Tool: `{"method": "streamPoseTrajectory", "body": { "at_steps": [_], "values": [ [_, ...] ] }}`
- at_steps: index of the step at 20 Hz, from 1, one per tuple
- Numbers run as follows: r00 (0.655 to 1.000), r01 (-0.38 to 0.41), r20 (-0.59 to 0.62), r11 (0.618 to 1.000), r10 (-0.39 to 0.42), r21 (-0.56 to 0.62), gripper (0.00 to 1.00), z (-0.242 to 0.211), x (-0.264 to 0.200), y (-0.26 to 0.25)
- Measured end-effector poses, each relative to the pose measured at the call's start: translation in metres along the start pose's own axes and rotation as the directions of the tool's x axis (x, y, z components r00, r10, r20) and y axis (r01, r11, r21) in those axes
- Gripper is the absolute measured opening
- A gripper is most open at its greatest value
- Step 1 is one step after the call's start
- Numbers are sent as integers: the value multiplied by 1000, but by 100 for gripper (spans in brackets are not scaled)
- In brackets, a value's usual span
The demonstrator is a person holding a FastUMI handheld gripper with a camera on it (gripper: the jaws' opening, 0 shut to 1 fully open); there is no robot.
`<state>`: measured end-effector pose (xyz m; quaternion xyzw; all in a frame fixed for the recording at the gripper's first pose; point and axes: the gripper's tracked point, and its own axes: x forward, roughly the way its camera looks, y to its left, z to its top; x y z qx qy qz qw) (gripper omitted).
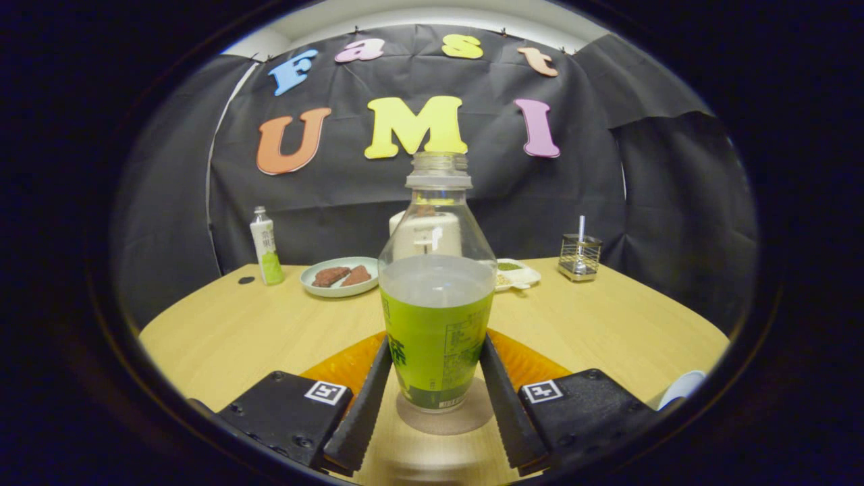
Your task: Take the bottle from table, then pour the juice into the cup, finally place the bottle on the coaster
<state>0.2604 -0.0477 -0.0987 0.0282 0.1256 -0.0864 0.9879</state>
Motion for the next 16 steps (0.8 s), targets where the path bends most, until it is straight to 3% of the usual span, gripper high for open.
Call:
{"method": "streamPoseTrajectory", "body": {
  "at_steps": [10,12,16],
  "values": [
    [1000,-2,-17,1000,2,-6,84,-4,1,1],
    [1000,-5,-22,1000,5,-18,99,-4,0,2],
    [1000,-15,-12,1000,14,-28,100,2,-8,6]
  ]
}}
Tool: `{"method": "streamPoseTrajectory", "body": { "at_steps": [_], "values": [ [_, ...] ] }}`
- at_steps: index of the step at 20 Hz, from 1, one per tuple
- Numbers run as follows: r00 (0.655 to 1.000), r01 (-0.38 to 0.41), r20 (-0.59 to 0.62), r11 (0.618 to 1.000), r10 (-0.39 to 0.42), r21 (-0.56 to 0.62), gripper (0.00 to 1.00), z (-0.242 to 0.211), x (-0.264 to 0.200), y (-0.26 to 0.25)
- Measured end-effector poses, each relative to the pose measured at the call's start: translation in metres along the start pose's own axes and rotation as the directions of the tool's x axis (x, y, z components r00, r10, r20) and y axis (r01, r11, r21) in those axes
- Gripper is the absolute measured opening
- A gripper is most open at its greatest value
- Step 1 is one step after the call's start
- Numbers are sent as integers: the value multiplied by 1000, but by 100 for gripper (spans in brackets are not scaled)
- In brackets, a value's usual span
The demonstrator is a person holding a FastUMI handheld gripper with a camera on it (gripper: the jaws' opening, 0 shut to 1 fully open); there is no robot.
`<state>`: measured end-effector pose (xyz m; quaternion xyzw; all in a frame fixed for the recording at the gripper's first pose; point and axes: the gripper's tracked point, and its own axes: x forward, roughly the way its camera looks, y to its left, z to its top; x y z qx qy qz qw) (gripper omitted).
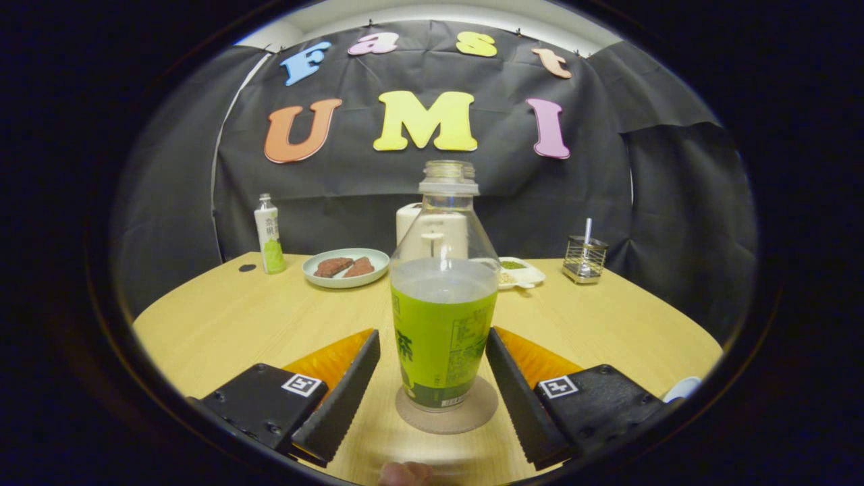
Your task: Take the bottle from table, then pour the juice into the cup, finally place the bottle on the coaster
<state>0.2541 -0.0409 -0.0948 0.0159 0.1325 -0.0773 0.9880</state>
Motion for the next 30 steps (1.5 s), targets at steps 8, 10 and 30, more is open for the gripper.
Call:
{"method": "streamPoseTrajectory", "body": {
  "at_steps": [8,10,30],
  "values": [
    [999,16,37,999,-15,-51,100,9,-57,-5],
    [997,26,74,998,-22,-53,100,17,-80,-5],
    [952,-7,305,1000,6,4,100,17,-275,-9]
  ]
}}
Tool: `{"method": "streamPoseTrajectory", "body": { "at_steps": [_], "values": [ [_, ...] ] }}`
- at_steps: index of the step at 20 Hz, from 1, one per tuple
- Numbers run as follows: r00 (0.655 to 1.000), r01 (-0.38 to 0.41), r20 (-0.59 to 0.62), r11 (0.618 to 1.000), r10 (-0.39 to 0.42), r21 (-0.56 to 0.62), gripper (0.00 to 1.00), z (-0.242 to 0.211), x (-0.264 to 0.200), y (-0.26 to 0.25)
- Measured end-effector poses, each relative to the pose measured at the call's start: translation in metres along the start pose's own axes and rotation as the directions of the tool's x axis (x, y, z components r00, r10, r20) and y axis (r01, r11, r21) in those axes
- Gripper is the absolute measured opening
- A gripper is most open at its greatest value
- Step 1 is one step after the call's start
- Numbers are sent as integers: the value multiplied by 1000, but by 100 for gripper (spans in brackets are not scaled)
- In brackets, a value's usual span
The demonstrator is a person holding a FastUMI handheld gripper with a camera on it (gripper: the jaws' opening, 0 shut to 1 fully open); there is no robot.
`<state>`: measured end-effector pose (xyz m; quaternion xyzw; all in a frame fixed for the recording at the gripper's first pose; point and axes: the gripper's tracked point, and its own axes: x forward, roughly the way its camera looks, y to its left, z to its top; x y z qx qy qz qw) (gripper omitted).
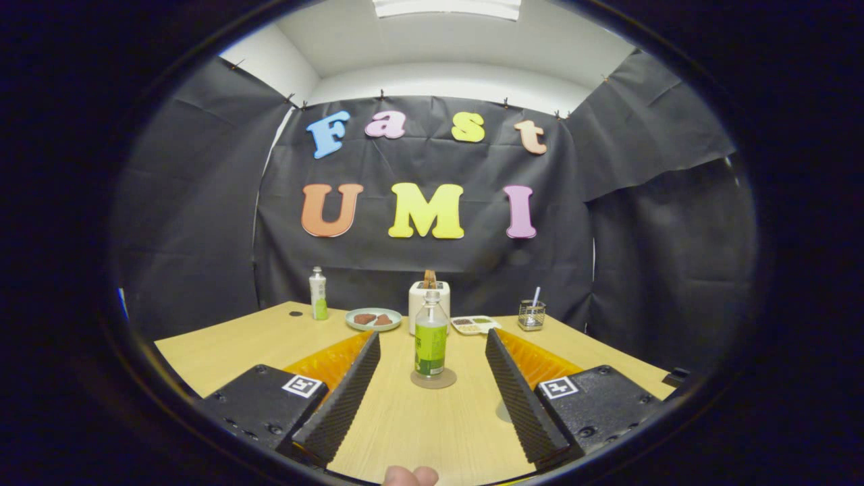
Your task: Take the bottle from table, then pour the juice into the cup, finally place the bottle on the coaster
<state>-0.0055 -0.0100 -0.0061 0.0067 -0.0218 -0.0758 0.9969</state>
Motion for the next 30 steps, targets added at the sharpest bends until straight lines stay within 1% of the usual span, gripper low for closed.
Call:
{"method": "streamPoseTrajectory", "body": {
  "at_steps": [5,18,30],
  "values": [
    [1000,-4,22,1000,3,31,100,-2,-10,-1],
    [1000,-1,9,1000,1,9,100,-1,-4,-11],
    [1000,-20,9,999,20,28,100,-2,-2,-12]
  ]
}}
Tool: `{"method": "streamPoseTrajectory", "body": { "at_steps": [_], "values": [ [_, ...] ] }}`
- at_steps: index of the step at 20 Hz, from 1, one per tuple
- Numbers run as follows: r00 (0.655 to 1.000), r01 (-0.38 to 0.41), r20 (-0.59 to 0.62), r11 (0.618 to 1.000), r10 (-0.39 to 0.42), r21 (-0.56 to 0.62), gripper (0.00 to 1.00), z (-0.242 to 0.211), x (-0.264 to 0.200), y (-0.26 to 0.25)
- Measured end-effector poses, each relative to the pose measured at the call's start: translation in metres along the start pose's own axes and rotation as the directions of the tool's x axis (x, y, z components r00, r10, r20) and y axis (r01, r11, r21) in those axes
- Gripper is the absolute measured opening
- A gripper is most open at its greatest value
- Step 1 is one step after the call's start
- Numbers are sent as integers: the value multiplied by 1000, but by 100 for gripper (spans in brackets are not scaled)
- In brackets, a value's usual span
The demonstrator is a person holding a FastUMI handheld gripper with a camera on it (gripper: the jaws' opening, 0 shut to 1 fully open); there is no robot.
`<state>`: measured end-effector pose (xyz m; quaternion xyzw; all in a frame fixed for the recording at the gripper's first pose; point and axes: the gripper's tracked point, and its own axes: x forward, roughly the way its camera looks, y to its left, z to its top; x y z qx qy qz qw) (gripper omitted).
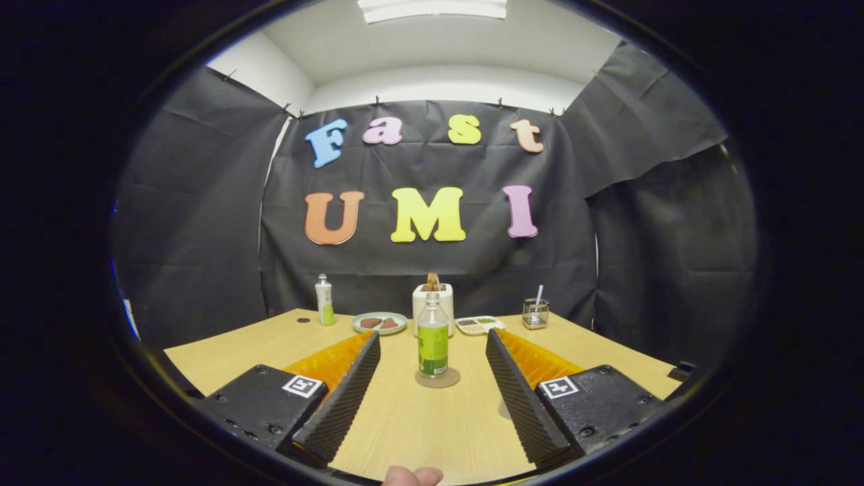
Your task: Take the bottle from table, then pour the juice into the cup, finally place the bottle on the coaster
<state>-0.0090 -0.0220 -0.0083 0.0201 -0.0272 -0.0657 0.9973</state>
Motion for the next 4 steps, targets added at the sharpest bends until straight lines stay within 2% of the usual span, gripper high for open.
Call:
{"method": "streamPoseTrajectory", "body": {
  "at_steps": [4],
  "values": [
    [1000,2,-2,1000,-2,2,100,-1,1,0]
  ]
}}
